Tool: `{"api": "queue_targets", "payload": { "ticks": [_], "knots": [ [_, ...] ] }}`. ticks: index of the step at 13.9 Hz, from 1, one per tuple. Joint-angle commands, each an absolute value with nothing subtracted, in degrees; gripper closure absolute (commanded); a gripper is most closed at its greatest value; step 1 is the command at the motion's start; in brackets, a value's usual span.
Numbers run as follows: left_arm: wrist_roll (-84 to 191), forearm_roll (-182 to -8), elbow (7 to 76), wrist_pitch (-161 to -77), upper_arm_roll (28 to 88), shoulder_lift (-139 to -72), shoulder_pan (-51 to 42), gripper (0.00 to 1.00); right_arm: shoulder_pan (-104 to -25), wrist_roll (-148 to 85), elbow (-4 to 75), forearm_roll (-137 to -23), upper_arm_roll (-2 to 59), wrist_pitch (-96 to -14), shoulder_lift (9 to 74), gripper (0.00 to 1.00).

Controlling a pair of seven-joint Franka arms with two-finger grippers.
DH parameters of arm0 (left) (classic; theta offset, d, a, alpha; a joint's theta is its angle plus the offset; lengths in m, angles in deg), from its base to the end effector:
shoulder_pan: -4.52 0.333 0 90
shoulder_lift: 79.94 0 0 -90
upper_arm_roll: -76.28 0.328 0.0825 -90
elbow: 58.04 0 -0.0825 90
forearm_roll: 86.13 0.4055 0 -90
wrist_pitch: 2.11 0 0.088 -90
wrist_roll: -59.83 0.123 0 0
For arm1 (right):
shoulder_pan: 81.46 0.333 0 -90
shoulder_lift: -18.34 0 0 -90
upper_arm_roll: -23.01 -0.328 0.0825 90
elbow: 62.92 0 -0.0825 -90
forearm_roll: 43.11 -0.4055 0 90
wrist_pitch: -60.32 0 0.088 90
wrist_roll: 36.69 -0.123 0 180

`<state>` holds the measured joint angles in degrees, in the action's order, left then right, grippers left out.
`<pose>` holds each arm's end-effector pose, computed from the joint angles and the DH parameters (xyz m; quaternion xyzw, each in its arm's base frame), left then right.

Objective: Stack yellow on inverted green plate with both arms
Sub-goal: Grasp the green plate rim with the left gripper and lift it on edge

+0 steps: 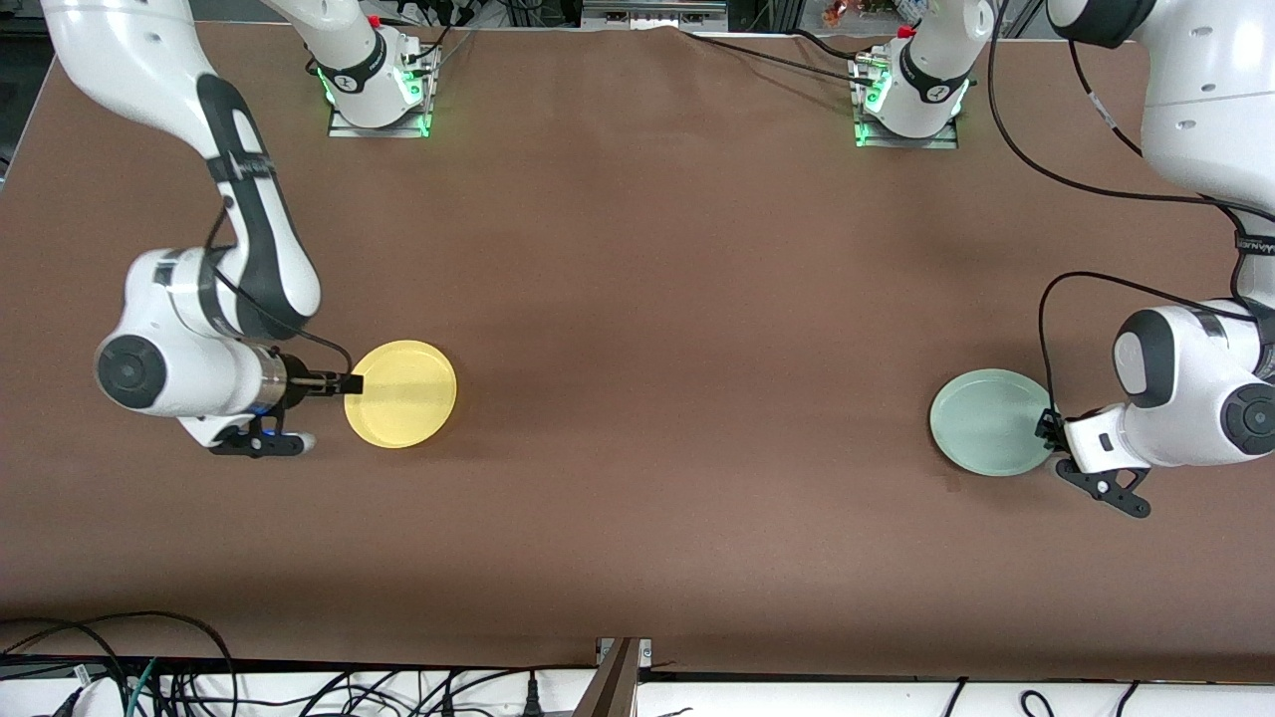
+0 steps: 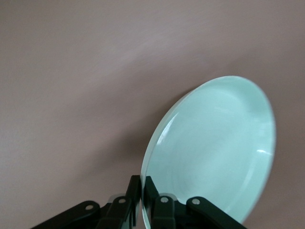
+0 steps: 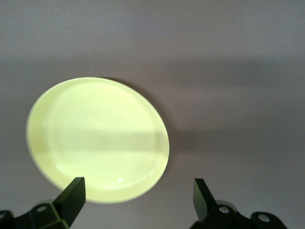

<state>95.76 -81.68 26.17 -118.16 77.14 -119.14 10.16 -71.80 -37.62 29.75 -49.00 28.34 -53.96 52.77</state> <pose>0.7217 0.0862 0.2476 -0.9590 0.2732 0.0737 0.0127 0.6825 0.0658 0.2401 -0.9938 -0.0085 0.1106 0.0122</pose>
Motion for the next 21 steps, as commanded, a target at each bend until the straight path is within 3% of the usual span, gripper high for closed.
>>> {"api": "queue_targets", "payload": {
  "ticks": [1,4,9,13,17,18,20,21],
  "knots": [
    [89.31,-74.82,25.12,-110.43,77.60,-113.97,4.45,1.00,-72.23,-35.11,32.17,-48.65,28.11,-58.92,53.58,0.00],
    [79.19,-69.36,19.76,-97.60,77.51,-112.99,-4.07,1.00,-72.23,-33.44,37.27,-48.65,28.20,-66.05,53.50,0.00],
    [61.45,-57.50,16.84,-85.18,77.69,-113.34,-22.17,1.00,-72.32,-33.17,37.72,-48.65,28.46,-66.33,53.76,0.01],
    [44.47,-48.27,16.84,-79.72,77.86,-116.67,-35.62,1.00,-73.28,-33.26,38.16,-48.73,28.55,-66.24,53.85,0.23],
    [34.10,-39.57,16.93,-79.37,78.04,-121.59,-46.87,1.00,-73.28,-33.26,38.33,-48.73,28.55,-66.24,54.11,0.25],
    [31.81,-38.33,16.85,-79.37,78.21,-123.35,-49.25,1.00,-73.28,-33.26,38.33,-48.73,28.55,-66.33,54.11,0.33],
    [26.11,-35.52,16.84,-79.37,78.30,-125.72,-51.90,1.00,-73.19,-33.26,38.33,-48.73,28.55,-66.33,54.29,0.38],
    [22.60,-33.85,16.84,-79.45,78.30,-126.87,-52.69,1.00,-73.19,-33.26,38.33,-48.73,28.55,-66.33,54.46,0.47]
  ]
}}
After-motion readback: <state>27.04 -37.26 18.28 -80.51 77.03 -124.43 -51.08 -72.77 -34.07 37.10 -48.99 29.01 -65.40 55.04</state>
